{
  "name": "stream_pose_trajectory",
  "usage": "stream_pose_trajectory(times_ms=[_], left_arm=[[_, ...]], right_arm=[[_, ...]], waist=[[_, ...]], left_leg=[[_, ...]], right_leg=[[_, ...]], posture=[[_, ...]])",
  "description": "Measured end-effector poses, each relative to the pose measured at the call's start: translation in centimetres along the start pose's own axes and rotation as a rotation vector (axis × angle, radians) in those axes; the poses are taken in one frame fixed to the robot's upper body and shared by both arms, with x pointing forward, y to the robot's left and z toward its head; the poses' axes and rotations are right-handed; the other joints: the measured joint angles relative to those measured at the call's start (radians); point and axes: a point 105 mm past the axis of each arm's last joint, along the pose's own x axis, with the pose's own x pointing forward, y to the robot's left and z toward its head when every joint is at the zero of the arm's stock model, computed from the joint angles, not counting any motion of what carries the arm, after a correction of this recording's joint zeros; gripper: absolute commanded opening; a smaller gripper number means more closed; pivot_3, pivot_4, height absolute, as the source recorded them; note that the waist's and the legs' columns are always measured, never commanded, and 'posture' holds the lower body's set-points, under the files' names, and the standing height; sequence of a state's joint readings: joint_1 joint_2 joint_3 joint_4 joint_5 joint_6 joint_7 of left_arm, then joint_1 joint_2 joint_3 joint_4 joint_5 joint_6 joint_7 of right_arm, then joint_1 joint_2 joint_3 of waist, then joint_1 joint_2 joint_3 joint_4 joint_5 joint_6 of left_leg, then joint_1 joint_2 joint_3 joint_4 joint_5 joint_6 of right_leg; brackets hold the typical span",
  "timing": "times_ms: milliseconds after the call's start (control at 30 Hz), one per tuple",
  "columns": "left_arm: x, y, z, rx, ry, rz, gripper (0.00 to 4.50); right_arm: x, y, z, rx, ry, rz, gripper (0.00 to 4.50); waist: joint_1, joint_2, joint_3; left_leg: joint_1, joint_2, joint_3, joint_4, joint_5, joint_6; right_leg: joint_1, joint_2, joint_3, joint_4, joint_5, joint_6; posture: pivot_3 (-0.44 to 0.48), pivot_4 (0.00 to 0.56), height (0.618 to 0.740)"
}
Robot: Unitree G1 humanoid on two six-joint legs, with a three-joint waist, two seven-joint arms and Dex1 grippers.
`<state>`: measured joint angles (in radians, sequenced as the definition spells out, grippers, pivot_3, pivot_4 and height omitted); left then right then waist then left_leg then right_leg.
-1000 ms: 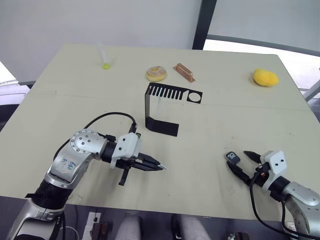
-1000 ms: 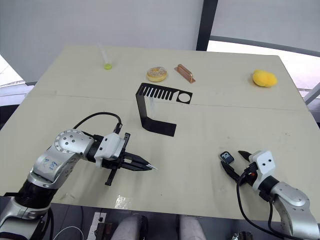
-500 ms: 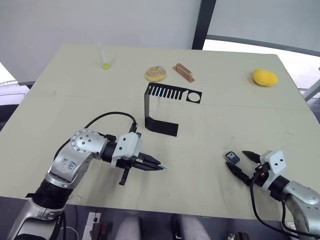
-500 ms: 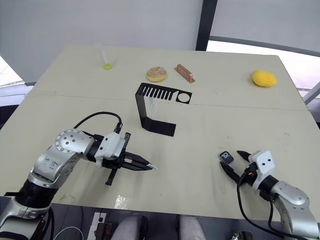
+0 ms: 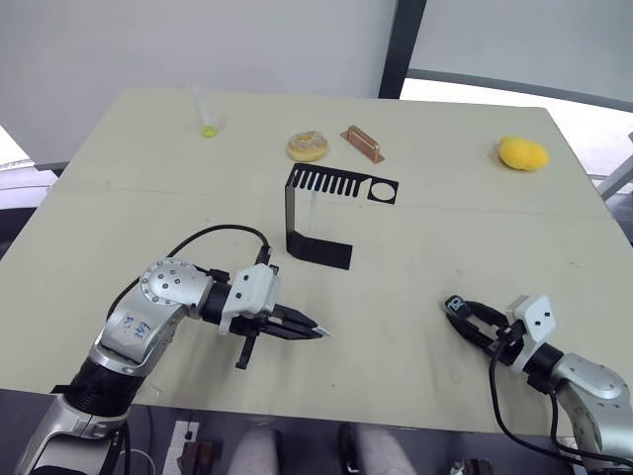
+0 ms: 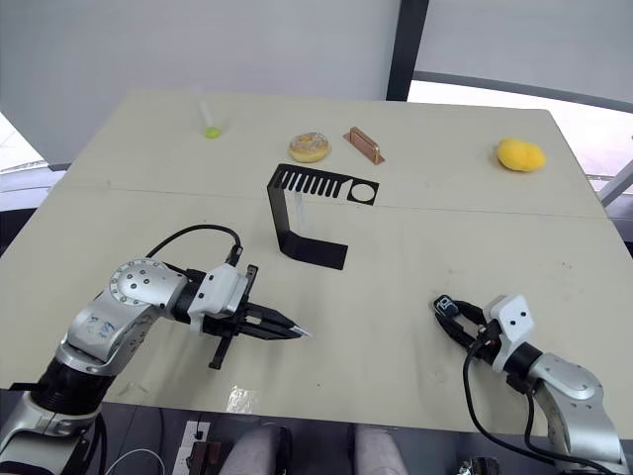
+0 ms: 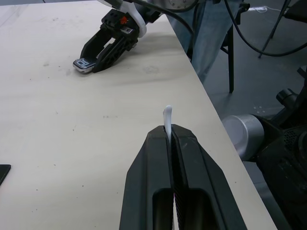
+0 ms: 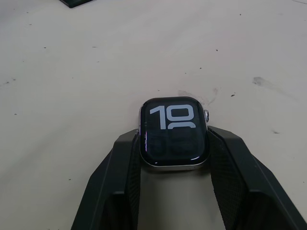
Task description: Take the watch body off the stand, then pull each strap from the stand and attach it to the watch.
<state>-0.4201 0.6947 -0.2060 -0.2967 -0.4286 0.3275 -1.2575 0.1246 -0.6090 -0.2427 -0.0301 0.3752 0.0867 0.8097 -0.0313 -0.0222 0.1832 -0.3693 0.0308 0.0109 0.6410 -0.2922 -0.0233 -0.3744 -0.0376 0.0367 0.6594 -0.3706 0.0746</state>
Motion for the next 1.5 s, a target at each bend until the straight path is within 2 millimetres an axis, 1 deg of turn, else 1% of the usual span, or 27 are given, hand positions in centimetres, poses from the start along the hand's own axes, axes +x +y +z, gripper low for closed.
stream_pose_trajectory(times_ms=[167, 267, 300, 333, 433, 467, 533, 633, 667, 733, 800, 867, 967, 1067, 1167, 1333, 1500], left_arm=[[0.0, 0.0, 0.0, 0.003, 0.002, 0.004, 0.00], [-0.2, 0.3, 0.2, 0.012, 0.000, 0.021, 0.00], [-0.4, 0.4, 0.3, 0.020, -0.002, 0.033, 0.00], [-0.9, 0.7, 0.5, 0.034, -0.002, 0.057, 0.00], [-3.0, 1.8, 0.7, 0.071, 0.021, 0.135, 0.00], [-3.7, 2.0, 1.0, 0.100, 0.028, 0.156, 0.00], [-4.5, 2.3, 1.3, 0.138, 0.040, 0.181, 0.00], [-5.2, 2.5, 1.2, 0.140, 0.065, 0.205, 0.00], [-5.3, 2.5, 1.2, 0.143, 0.071, 0.214, 0.00], [-5.4, 2.5, 1.3, 0.164, 0.079, 0.225, 0.00], [-5.3, 2.5, 1.5, 0.195, 0.089, 0.223, 0.00], [-5.2, 2.5, 1.7, 0.226, 0.101, 0.218, 0.00], [-4.6, 2.8, 2.0, 0.278, 0.121, 0.194, 0.00], [-3.8, 3.2, 2.3, 0.303, 0.134, 0.177, 0.00], [-3.0, 3.4, 2.7, 0.325, 0.148, 0.142, 0.00], [-1.7, 2.8, 2.4, 0.338, 0.167, 0.062, 0.00], [-1.2, 3.2, 2.6, 0.380, 0.199, 0.051, 0.00]], right_arm=[[0.2, 0.0, 0.3, 0.009, -0.008, 0.006, 1.49], [0.5, 0.9, 1.5, 0.046, -0.042, 0.058, 1.49], [0.5, 1.3, 2.2, 0.070, -0.050, 0.086, 1.49], [0.6, 2.0, 3.3, 0.110, -0.055, 0.138, 1.49], [1.2, 4.3, 7.2, 0.221, -0.100, 0.290, 1.49], [1.5, 5.4, 8.4, 0.282, -0.104, 0.351, 1.49], [1.7, 7.0, 9.6, 0.367, -0.075, 0.445, 1.49], [2.0, 9.3, 9.7, 0.525, 0.012, 0.561, 1.49], [2.3, 10.2, 9.9, 0.605, 0.032, 0.595, 1.49], [2.9, 11.4, 10.5, 0.730, 0.037, 0.648, 1.49], [3.3, 12.3, 11.0, 0.817, 0.042, 0.695, 1.49], [3.7, 12.5, 11.0, 0.856, 0.074, 0.715, 1.49], [4.2, 12.6, 10.0, 0.872, 0.150, 0.714, 1.49], [4.7, 12.6, 9.4, 0.869, 0.192, 0.709, 1.49], [5.2, 12.6, 9.8, 0.859, 0.184, 0.715, 1.49], [5.6, 12.9, 10.0, 0.878, 0.171, 0.724, 1.49], [5.8, 13.1, 10.0, 0.882, 0.169, 0.723, 1.49]], waist=[[0.001, 0.000, 0.000], [0.002, 0.001, 0.000], [0.002, 0.001, 0.001], [0.001, 0.002, 0.001], [-0.003, 0.002, 0.001], [-0.003, 0.002, 0.001], [0.002, 0.002, 0.001], [0.006, 0.002, 0.002], [0.005, 0.002, 0.001], [0.003, 0.002, 0.002], [0.003, 0.002, 0.002], [0.003, 0.002, 0.002], [0.003, 0.002, 0.002], [0.003, 0.002, 0.002], [0.001, 0.002, 0.002], [0.002, 0.002, 0.002], [0.003, 0.002, 0.002]], left_leg=[[-0.001, 0.000, 0.000, 0.002, 0.000, 0.000], [-0.001, 0.000, 0.000, 0.002, -0.001, 0.001], [-0.001, 0.000, 0.000, 0.003, -0.001, 0.001], [-0.002, 0.000, 0.000, 0.003, -0.001, 0.001], [-0.001, 0.002, -0.001, 0.003, -0.001, 0.001], [-0.001, 0.002, -0.001, 0.004, -0.001, 0.000], [-0.002, 0.001, -0.002, 0.004, -0.001, 0.001], [-0.004, 0.001, -0.003, 0.005, -0.002, 0.002], [-0.005, 0.000, -0.003, 0.005, -0.003, 0.003], [-0.005, 0.000, -0.003, 0.006, -0.003, 0.004], [-0.005, 0.000, -0.003, 0.006, -0.003, 0.004], [-0.005, 0.000, -0.003, 0.006, -0.003, 0.004], [-0.006, 0.000, -0.003, 0.006, -0.003, 0.004], [-0.006, 0.000, -0.003, 0.006, -0.003, 0.004], [-0.006, 0.000, -0.003, 0.005, -0.003, 0.004], [-0.007, 0.001, -0.003, 0.006, -0.003, 0.004], [-0.007, 0.000, -0.003, 0.006, -0.003, 0.004]], right_leg=[[0.000, 0.000, 0.000, 0.001, 0.000, 0.000], [0.000, 0.000, 0.000, 0.001, 0.000, 0.000], [0.000, 0.000, 0.000, 0.001, 0.000, 0.000], [0.000, 0.000, 0.000, 0.001, 0.000, 0.000], [0.000, 0.001, 0.000, 0.002, 0.000, 0.000], [0.000, 0.001, -0.001, 0.002, 0.000, 0.000], [0.000, 0.000, -0.001, 0.001, 0.000, 0.000], [0.000, -0.002, -0.003, -0.001, 0.000, 0.000], [0.000, -0.003, -0.003, -0.001, 0.000, 0.001], [0.000, -0.003, -0.003, -0.001, 0.000, 0.001], [-0.001, -0.003, -0.003, -0.001, 0.000, 0.001], [-0.001, -0.003, -0.003, -0.001, 0.000, 0.001], [-0.001, -0.003, -0.003, -0.002, 0.000, 0.001], [-0.001, -0.002, -0.003, -0.002, 0.000, 0.001], [-0.002, -0.002, -0.003, -0.001, 0.000, 0.001], [-0.002, -0.002, -0.003, -0.002, 0.000, 0.001], [-0.002, -0.002, -0.003, -0.002, 0.000, 0.001]], posture=[[0.000, 0.150, 0.740], [0.000, 0.150, 0.740], [0.000, 0.150, 0.740], [0.000, 0.150, 0.740], [0.000, 0.150, 0.740], [0.000, 0.150, 0.740], [0.000, 0.150, 0.740], [0.000, 0.150, 0.740], [0.000, 0.150, 0.740], [0.000, 0.150, 0.740], [0.000, 0.150, 0.740], [0.000, 0.150, 0.740], [0.000, 0.150, 0.740], [0.000, 0.150, 0.740], [0.000, 0.150, 0.740], [0.000, 0.150, 0.740], [0.000, 0.150, 0.740]])
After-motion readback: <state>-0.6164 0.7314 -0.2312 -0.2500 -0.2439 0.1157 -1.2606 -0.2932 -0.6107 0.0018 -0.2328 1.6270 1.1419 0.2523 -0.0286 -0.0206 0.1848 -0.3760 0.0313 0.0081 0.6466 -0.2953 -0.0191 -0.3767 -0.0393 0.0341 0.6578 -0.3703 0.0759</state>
